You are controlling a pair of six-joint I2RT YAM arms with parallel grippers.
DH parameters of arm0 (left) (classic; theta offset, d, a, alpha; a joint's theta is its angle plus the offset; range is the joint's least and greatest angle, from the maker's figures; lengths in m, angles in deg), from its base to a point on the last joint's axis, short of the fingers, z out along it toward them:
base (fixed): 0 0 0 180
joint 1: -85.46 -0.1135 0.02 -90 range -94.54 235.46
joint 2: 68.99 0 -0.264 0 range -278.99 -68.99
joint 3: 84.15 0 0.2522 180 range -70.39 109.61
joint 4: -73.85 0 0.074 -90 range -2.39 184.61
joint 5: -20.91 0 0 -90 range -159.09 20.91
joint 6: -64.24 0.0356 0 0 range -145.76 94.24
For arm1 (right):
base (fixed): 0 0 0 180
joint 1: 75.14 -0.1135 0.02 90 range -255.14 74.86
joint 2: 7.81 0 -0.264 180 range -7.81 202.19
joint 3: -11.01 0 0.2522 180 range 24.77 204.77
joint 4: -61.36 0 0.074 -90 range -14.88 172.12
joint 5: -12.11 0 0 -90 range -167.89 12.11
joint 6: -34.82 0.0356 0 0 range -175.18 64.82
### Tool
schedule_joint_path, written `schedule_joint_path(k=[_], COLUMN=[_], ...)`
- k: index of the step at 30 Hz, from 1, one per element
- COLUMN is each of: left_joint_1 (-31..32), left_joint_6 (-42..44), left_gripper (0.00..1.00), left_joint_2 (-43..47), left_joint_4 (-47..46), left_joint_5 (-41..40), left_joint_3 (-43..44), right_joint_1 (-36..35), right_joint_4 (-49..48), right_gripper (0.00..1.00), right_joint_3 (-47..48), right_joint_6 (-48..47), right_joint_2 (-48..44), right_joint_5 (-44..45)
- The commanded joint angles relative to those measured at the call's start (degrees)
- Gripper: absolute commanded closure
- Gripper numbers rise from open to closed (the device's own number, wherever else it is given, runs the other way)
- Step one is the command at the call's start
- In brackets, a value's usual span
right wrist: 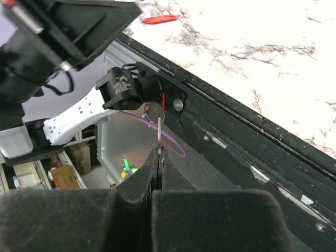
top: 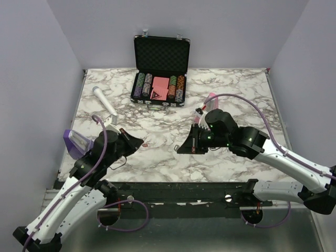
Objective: Remove the keys from the keyring
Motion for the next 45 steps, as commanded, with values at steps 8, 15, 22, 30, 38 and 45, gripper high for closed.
schedule_joint_path(k=[8, 15, 22, 30, 38, 45], left_joint_1=[-1.17, -1.52, -1.7, -1.96, -2.05, -2.05], left_joint_6=[1.92, 2.63, 5.87, 12.19, 19.32, 23.63], left_gripper=[1.0, 0.94, 0.01, 0.01, 0.01, 0.01], left_joint_2=[-7.57, -6.78, -6.43, -4.68, 3.05, 13.42], left_joint_4=[-4.41, -2.83, 1.12, 9.12, 14.4, 13.71], left_joint_5=[-3.81, -4.69, -5.83, -9.25, -12.07, -13.74], left_joint_3=[-9.05, -7.47, -2.21, 6.58, 9.58, 5.55], right_joint_1=[-0.29, -0.2, -0.2, -0.2, -0.2, -0.29], right_joint_4=[2.76, 2.14, 2.32, 2.41, -2.59, -11.03], right_gripper=[0.99, 0.99, 0.99, 0.99, 0.99, 0.99], right_joint_3=[-3.86, -4.82, -4.91, -5.7, -13.77, -22.91], right_joint_6=[1.29, 1.47, 1.47, 1.73, 4.63, 8.76], right_joint_2=[-3.98, -3.98, -4.42, -4.86, -6.26, -6.35], right_joint_5=[3.26, 2.91, 3.0, 3.79, 5.46, 7.83])
